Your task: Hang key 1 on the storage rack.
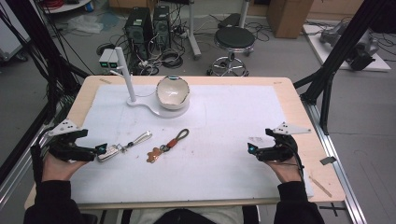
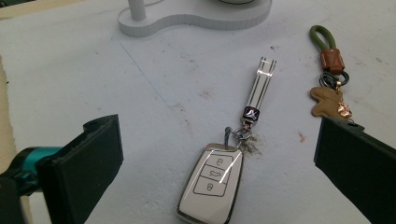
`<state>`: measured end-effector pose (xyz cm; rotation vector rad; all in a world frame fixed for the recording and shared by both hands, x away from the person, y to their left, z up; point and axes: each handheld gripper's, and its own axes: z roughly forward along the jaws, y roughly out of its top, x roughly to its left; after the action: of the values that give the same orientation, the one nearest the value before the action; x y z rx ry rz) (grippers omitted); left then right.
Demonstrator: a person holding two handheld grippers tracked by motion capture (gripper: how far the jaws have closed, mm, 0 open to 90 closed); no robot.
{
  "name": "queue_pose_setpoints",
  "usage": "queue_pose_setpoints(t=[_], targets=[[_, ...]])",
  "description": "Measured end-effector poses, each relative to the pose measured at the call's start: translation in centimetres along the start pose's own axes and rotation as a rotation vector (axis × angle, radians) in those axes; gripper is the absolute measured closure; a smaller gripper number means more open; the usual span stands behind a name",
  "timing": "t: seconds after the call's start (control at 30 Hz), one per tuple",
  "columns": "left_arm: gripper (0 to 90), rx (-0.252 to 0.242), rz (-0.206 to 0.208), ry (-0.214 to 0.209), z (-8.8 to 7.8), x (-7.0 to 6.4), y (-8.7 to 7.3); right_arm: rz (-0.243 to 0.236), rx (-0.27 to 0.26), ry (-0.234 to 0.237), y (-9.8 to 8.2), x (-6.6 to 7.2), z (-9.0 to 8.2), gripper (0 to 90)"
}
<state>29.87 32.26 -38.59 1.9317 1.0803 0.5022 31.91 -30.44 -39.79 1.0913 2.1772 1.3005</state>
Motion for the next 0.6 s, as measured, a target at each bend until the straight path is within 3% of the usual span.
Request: queue_pose_setpoints(t=[0.6], targets=[[1.7,0.053,0.040,-0.032,1.6,-1.2,0.7,-0.014,0.049,0.031,-0.1,0.7,1.3,0.6]])
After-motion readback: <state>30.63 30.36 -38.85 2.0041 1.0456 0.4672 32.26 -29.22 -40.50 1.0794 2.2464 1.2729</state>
